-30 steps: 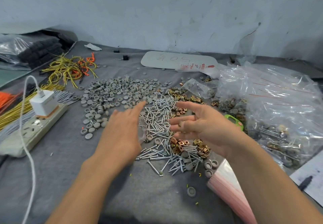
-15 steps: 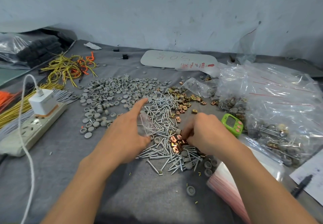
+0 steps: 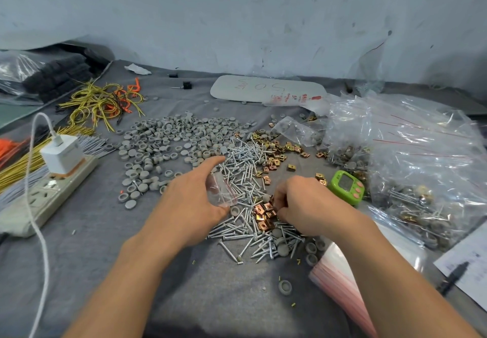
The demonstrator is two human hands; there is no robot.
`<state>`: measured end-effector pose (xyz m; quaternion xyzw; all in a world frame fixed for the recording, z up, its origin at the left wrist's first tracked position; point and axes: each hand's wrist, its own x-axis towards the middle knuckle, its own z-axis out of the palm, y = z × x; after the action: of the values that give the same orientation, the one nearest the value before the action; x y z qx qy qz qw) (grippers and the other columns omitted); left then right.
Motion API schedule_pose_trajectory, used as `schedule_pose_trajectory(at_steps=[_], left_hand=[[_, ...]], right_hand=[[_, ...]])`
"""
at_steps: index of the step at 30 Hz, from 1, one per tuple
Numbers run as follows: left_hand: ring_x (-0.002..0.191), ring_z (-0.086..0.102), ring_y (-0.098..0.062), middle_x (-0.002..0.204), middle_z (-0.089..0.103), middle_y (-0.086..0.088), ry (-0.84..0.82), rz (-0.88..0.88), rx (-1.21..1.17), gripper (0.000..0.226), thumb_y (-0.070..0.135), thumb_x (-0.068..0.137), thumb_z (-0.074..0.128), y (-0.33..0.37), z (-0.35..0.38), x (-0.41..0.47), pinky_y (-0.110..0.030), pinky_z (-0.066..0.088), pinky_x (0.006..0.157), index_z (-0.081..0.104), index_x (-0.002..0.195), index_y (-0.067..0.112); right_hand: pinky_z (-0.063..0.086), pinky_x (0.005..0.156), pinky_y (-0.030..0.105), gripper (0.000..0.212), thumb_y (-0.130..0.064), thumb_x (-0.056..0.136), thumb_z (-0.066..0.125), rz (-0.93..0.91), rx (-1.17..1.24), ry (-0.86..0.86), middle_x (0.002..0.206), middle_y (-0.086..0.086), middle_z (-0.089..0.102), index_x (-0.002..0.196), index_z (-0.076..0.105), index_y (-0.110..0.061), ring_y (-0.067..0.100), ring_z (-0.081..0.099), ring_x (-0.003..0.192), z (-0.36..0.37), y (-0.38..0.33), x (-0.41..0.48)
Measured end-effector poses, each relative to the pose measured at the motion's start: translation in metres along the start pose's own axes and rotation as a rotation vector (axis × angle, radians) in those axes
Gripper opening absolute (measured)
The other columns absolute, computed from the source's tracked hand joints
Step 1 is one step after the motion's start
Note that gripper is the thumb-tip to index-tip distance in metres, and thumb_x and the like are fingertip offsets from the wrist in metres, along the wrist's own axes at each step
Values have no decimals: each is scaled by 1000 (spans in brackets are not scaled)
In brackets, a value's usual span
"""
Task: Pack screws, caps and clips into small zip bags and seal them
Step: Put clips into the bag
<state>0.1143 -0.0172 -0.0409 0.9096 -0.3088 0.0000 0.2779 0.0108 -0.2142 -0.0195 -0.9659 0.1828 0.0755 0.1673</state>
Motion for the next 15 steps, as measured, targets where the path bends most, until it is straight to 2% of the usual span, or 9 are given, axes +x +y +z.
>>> schedule_pose_trajectory(at_steps=[4, 6, 9, 12, 15], left_hand=[[68, 65, 0, 97, 61, 22, -12, -12, -20, 96, 43, 74, 87, 0, 0, 1, -32, 55, 79, 25, 146, 60], [66, 65, 1, 97, 62, 23, -17, -15, -14, 96, 45, 74, 87, 1, 0, 0, -30, 53, 77, 24, 146, 60], [68, 64, 0, 97, 62, 23, -20, -18, -8, 99, 43, 74, 87, 1, 0, 0, -29, 52, 76, 22, 146, 62], [75, 65, -4, 102, 63, 21, -18, -20, -11, 110, 34, 72, 89, 2, 0, -1, -34, 57, 80, 15, 144, 69], [73, 63, -6, 104, 60, 22, -21, -20, -1, 117, 29, 71, 90, 4, -2, 0, -36, 60, 77, 10, 145, 71]], right_hand=[[56, 74, 30, 20, -11, 91, 68, -17, -10, -6, 96, -2, 71, 91, 72, -31, 19, 68, 87, -3, -2, -3], [56, 71, 28, 19, -12, 90, 70, -20, -4, -5, 95, -3, 71, 96, 75, -29, 18, 68, 86, -6, -3, -5], [54, 67, 29, 15, -11, 89, 67, -46, -65, -33, 95, -1, 71, 94, 74, -23, 21, 67, 86, -7, -5, -6], [59, 72, 37, 13, -6, 89, 62, -63, -121, -43, 93, 5, 71, 93, 71, -14, 25, 67, 85, -4, -9, -7], [59, 73, 40, 17, -6, 89, 63, -26, -64, 55, 90, 3, 70, 87, 66, -22, 24, 66, 82, -3, -7, -7]])
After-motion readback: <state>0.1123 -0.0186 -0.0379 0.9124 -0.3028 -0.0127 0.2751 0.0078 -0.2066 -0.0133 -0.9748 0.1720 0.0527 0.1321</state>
